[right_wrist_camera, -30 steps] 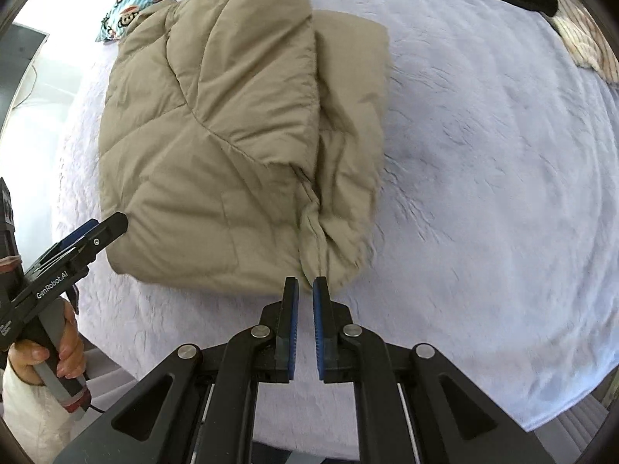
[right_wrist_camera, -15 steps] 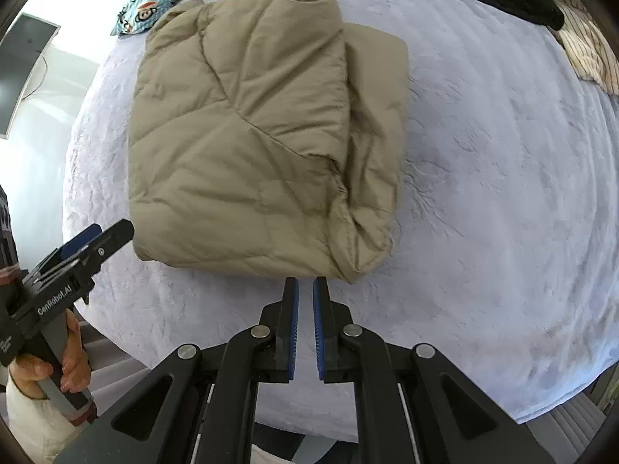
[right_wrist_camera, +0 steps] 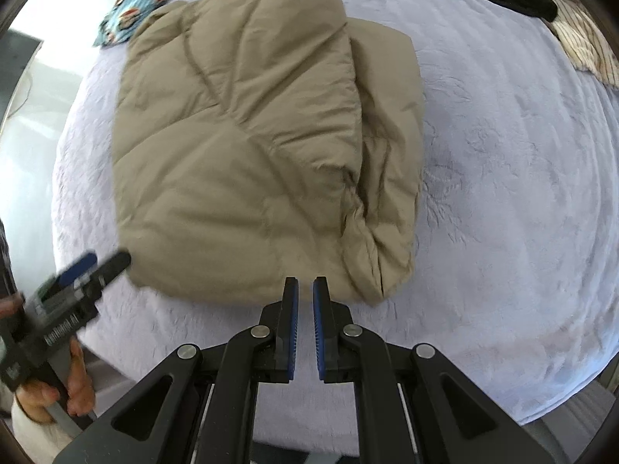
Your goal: Fold large clothes
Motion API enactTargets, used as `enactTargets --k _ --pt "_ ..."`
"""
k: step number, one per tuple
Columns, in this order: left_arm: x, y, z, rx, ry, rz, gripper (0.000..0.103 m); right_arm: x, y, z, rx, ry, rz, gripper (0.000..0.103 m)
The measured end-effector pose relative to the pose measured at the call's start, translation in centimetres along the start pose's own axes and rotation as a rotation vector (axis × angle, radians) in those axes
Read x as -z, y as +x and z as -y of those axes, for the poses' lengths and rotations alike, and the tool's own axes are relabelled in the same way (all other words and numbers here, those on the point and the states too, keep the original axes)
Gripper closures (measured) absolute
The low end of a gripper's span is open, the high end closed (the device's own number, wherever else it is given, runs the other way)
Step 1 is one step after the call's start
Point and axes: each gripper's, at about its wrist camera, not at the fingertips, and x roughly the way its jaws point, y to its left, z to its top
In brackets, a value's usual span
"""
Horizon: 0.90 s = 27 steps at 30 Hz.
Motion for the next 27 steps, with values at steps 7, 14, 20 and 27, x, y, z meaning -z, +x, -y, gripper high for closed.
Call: enactTargets --k 7,14,20,27 --pt "0.2 1.0 -0.4 0.023 0.013 -0.006 0.012 -6.0 -3.2 -2.5 -0.026 -0.057 0.217 0.085" --pt "-0.3 2.0 -0.3 0.037 0.030 -0.015 0.012 -12.7 0.4 -1.3 0.032 0.029 0.199 0.050" --pt "-0.8 2.2 0.5 0.070 0.049 -0.016 0.012 -13.3 4.0 0.9 0.066 0.071 0.136 0.051" --pt "-0.5 1.4 -0.2 0.064 0.048 -0.007 0.012 -11.0 0.8 0.5 0.046 0.061 0.115 0.048"
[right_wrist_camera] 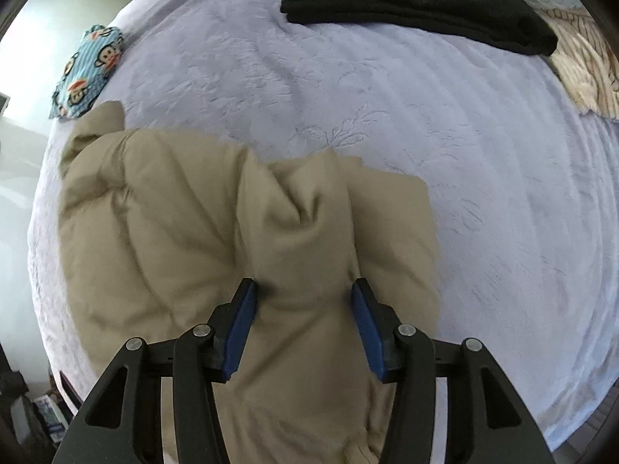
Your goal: Fold large clothes
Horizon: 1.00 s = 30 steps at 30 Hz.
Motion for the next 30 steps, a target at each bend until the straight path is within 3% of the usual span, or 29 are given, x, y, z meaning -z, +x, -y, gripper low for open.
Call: enactTargets --k 8,17,18,21,27,29,30 --pt "0.9 -1.9 0.1 -0.003 -0.018 0.032 0.012 4.9 -3.2 1.8 -0.059 -0.002 -0.044 0.046" --pt "2.1 -5.9 1.6 -0.037 -0.049 0.133 0.011 9.2 -5.7 2.4 -0.085 -0.062 -0.045 0.036" --pt "2.3 -6.4 1.8 -0.044 -0.050 0.144 0.000 9.5 -6.3 2.6 -0.089 -0.068 -0.037 0.031" --pt "3.1 -8.5 3.0 -0.093 -0.050 0.188 0.000 10.5 -8.3 2.8 -0.091 -0.103 -0.005 0.027" --pt "4.0 -12.0 4.5 -0.095 -0.076 0.235 0.000 10.9 -11.8 2.4 -0.067 -0.168 0.078 0.021" --pt "4.3 -13.6 5.1 -0.115 -0.077 0.253 0.000 11.1 -13.3 2.1 -0.060 -0.187 0.134 0.010" --pt "4.3 -14.5 5.3 -0.125 -0.084 0.270 0.000 11.1 -14.1 2.0 -0.062 -0.198 0.169 0.000"
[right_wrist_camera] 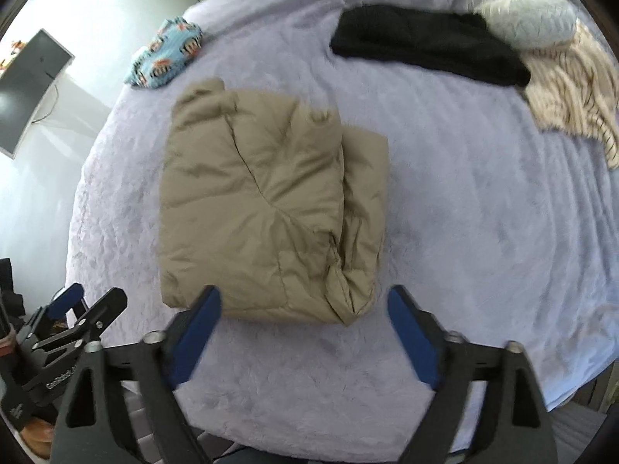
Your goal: Fold large clothes
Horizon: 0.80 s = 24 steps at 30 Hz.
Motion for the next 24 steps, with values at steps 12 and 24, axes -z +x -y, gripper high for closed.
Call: enactTargets --k 12,24 --pt "-1.2 -6.7 -0.1 -0.049 -0.057 0.104 0.000 -0.9 -5.3 -0.3 0.018 -0.009 0.079 0.000" --pt "-0.6 -9.2 0.3 -0.045 -0.038 0.119 0.000 -0.1 -8.0 -1.5 0.050 -0.037 0.139 0.000"
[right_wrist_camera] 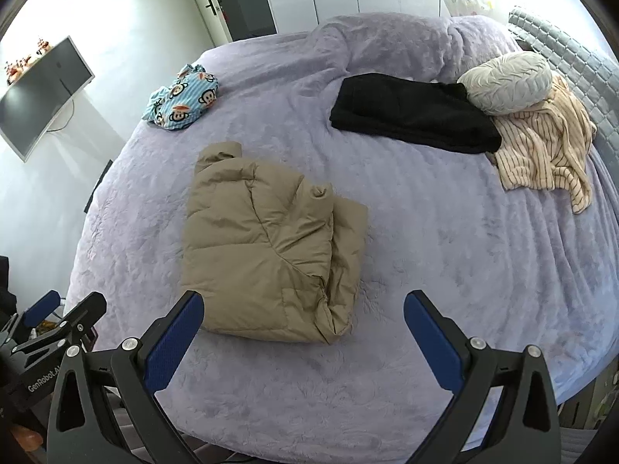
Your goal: Fold large clothes
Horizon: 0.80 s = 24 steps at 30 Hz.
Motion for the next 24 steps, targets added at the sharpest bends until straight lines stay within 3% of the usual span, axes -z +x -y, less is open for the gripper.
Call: enactTargets --k 24 --pt "0.25 -0.50 0.07 -0.005 -0.008 0.003 0.000 -0.03 -0.35 -0.06 0.002 -0.007 0.001 0.000"
